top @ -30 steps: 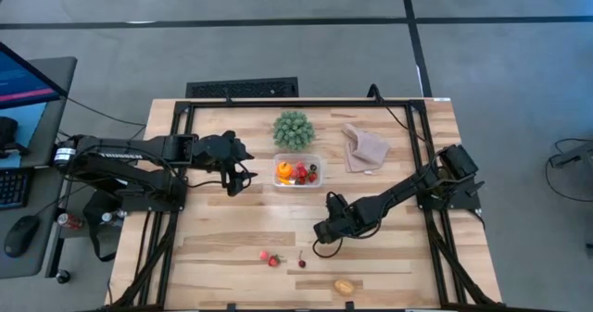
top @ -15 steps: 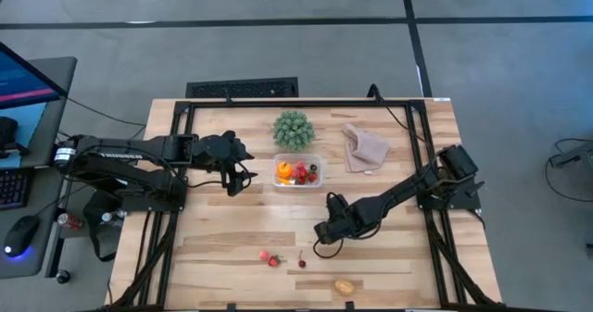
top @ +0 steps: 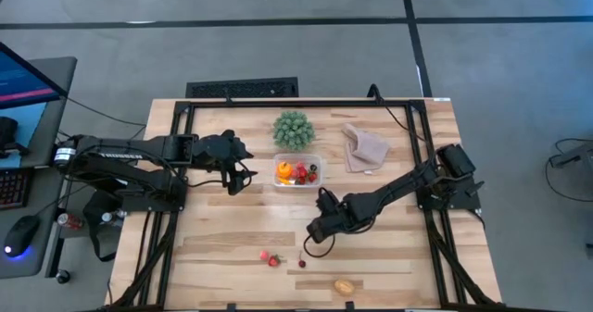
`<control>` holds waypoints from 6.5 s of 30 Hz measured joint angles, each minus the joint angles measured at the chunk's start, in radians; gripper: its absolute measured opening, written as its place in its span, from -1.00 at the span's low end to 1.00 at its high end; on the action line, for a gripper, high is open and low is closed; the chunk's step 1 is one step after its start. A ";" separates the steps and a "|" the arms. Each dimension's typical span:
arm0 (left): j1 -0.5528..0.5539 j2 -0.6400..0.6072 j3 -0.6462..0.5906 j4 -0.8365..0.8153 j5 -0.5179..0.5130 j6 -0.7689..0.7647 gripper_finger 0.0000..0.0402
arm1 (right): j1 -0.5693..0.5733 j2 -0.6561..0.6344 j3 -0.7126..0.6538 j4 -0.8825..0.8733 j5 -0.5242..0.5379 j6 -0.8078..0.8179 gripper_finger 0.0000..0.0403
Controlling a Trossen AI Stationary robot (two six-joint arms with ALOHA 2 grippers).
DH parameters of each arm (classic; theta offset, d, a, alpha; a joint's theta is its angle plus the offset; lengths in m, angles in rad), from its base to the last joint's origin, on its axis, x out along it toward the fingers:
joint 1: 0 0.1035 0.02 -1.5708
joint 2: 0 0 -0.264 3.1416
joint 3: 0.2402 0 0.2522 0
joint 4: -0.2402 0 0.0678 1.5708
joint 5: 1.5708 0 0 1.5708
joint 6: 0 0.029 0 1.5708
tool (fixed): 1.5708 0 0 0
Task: Pick and placing Produce into tupperware
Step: Put the yellow corn into the transparent container, then put the pink peach into the transparent container
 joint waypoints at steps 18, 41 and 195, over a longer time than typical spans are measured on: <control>0.000 0.000 0.000 -0.002 -0.001 -0.031 0.28 | -0.073 -0.003 0.122 -0.039 0.088 -0.304 -0.91; 0.000 0.000 0.000 -0.044 -0.020 -0.050 0.28 | -0.233 -0.163 0.128 -0.062 0.113 -0.545 -0.90; -0.543 0.050 -0.361 0.534 0.154 -0.250 0.28 | 0.486 -0.692 -0.201 -0.369 0.196 -0.114 -0.34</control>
